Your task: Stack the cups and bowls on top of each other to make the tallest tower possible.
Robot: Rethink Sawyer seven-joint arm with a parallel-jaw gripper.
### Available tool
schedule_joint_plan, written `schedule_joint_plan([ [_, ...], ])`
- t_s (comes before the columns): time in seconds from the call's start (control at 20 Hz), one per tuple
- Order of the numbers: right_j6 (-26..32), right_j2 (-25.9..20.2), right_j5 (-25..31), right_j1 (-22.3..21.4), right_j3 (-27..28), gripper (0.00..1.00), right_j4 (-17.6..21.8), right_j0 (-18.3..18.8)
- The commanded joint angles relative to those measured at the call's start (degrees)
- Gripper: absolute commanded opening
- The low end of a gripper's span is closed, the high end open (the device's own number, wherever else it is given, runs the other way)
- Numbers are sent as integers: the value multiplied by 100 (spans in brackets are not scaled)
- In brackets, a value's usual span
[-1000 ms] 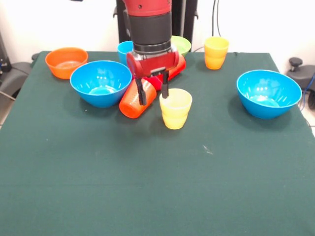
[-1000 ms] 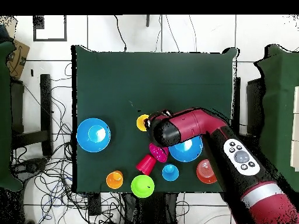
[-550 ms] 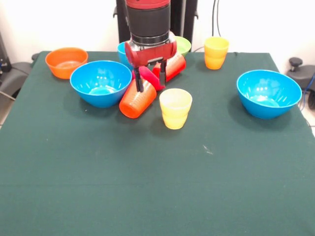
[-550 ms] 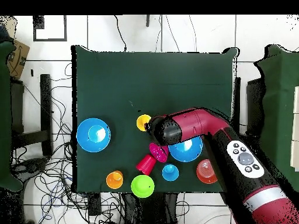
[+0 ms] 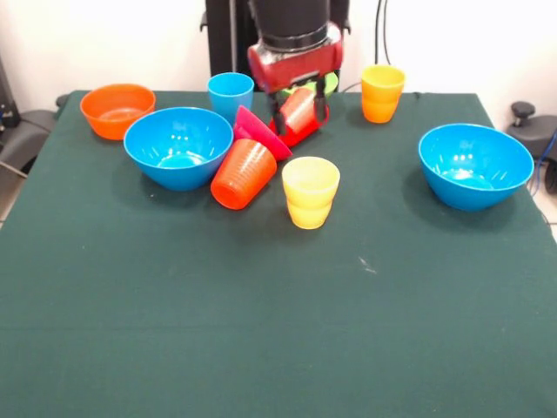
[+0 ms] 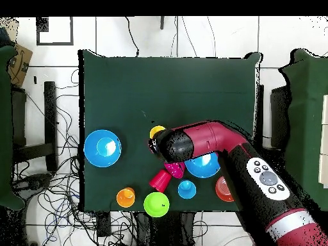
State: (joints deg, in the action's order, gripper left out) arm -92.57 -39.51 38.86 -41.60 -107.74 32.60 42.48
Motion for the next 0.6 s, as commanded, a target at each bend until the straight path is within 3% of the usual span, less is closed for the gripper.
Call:
schedule_joint_plan([
  [0.05,95,-333,341,-350,-581,100,-311,-263],
  [0.25,-132,-154,139,-311,-530,100,-244,-504],
  [0.45,-357,129,-377,-99,-439,100,87,-747],
  [0.6,-869,526,-1006,37,-268,100,485,-1183],
])
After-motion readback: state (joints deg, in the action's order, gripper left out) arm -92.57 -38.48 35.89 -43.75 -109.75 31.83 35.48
